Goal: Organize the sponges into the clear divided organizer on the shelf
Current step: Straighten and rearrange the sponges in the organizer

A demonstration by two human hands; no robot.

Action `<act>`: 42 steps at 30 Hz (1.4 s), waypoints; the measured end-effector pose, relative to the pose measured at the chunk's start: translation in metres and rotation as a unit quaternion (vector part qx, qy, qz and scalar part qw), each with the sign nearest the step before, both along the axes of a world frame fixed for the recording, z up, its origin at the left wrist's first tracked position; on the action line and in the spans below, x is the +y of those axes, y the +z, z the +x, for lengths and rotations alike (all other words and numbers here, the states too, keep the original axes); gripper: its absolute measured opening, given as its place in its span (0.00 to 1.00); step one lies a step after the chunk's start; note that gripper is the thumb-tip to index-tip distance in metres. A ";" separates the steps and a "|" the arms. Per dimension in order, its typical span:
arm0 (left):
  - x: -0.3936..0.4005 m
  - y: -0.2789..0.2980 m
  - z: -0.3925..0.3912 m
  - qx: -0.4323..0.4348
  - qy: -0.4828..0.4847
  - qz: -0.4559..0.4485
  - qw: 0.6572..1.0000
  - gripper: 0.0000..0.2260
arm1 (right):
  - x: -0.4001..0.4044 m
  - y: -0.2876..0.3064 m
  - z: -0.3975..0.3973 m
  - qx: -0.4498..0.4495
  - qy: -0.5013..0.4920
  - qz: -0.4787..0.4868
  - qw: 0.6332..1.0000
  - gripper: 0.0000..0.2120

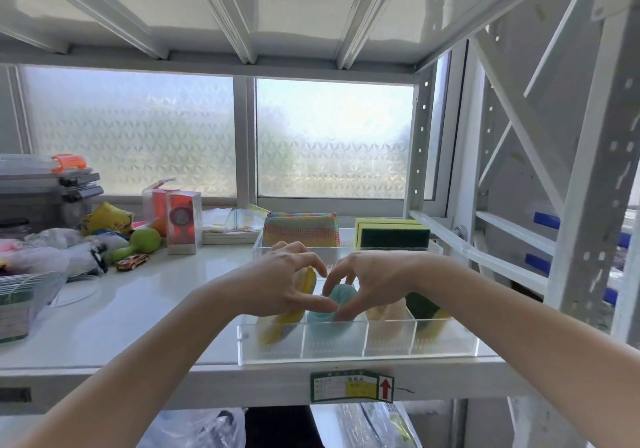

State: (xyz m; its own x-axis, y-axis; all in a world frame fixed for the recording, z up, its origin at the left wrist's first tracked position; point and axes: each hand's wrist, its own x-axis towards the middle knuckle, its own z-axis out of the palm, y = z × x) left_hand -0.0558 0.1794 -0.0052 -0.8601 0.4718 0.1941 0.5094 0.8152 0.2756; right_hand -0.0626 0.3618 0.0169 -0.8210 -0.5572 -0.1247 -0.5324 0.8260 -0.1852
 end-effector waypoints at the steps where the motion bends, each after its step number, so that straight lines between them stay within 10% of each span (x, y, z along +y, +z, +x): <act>1: 0.000 0.000 0.000 0.000 0.000 0.001 1.000 0.24 | 0.000 0.000 0.000 -0.001 0.000 0.003 1.000 0.20; 27: 0.106 0.001 0.007 0.009 -0.029 -0.055 0.998 0.31 | 0.131 0.015 0.034 0.075 -0.227 -0.019 0.971 0.28; 42: 0.069 0.030 -0.006 0.106 -0.025 0.049 0.993 0.25 | 0.122 0.026 0.004 0.179 -0.174 -0.104 0.963 0.34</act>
State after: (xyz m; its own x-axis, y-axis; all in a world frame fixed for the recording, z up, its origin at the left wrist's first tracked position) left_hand -0.0620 0.2486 0.0247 -0.7710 0.4824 0.4157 0.6036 0.7618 0.2354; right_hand -0.0581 0.4841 0.0431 -0.9324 -0.2222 0.2850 -0.2899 0.9308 -0.2226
